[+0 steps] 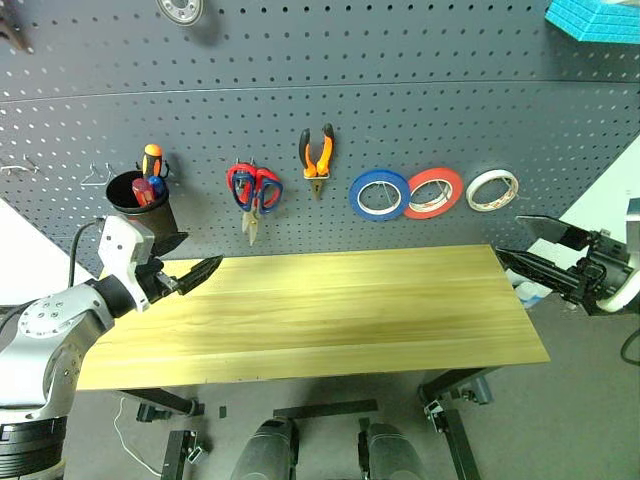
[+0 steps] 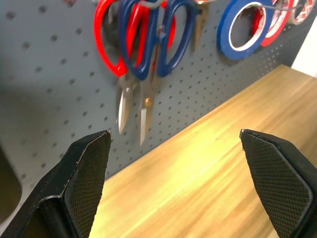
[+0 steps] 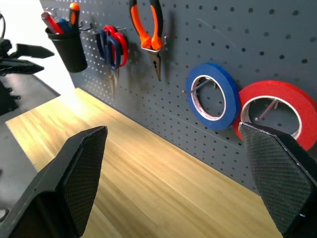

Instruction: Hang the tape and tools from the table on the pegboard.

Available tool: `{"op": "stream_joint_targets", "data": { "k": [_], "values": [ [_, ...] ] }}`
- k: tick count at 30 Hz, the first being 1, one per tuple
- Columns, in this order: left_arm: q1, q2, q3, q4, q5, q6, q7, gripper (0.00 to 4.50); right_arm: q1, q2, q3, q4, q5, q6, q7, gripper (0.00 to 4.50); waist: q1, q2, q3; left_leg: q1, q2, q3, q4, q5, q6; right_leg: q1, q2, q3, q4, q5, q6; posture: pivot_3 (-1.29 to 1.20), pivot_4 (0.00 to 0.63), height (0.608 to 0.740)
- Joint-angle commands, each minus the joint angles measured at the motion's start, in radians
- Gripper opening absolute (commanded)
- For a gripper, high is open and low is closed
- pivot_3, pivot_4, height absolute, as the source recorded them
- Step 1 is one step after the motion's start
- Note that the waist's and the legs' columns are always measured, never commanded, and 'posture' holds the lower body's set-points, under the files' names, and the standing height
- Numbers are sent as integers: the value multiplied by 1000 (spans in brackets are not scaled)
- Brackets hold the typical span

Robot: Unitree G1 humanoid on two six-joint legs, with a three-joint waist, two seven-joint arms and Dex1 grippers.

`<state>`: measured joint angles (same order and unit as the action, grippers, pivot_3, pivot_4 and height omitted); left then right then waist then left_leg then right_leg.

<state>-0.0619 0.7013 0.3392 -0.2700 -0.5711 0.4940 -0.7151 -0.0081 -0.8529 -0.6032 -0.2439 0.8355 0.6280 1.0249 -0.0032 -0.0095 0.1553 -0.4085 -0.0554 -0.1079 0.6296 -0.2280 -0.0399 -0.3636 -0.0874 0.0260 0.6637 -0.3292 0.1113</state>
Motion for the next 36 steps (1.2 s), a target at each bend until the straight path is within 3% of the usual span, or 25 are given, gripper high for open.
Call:
{"op": "stream_joint_targets", "data": {
  "k": [1, 12, 27, 36],
  "values": [
    [9, -21, 14, 13, -5, -14, 3, 4369, 39, 41, -21, -53, 25, -2, -38, 4500, 8, 0, 0, 0, 0, 0, 0, 0, 0, 0, 0, 0, 0, 0, 0, 9, 117, 738],
    [173, -178, -13, -33, -31, 8, 60, 4369, 188, 199, 13, -184, 82, 11, -164, 4500, 16, 0, 0, -1, 0, 0, -1, -1, 1, 0, -1, 1, -3, 0, 0, 12, 127, 738],
    [267, -244, -13, 55, -52, -9, 3, 4369, 308, 304, 81, -136, 52, -46, -180, 4500, 16, 1, 0, -1, 0, 0, -3, -1, 2, 1, -2, 1, -8, -2, -4, 9, 142, 738],
    [306, -306, -15, 137, -55, -83, -39, 4369, 389, 398, 102, -104, -25, -205, -150, 4500, 16, 2, 0, -1, 0, 0, -7, -2, 2, 2, -3, 1, -15, -2, -5, -5, 149, 738]
  ]
}}
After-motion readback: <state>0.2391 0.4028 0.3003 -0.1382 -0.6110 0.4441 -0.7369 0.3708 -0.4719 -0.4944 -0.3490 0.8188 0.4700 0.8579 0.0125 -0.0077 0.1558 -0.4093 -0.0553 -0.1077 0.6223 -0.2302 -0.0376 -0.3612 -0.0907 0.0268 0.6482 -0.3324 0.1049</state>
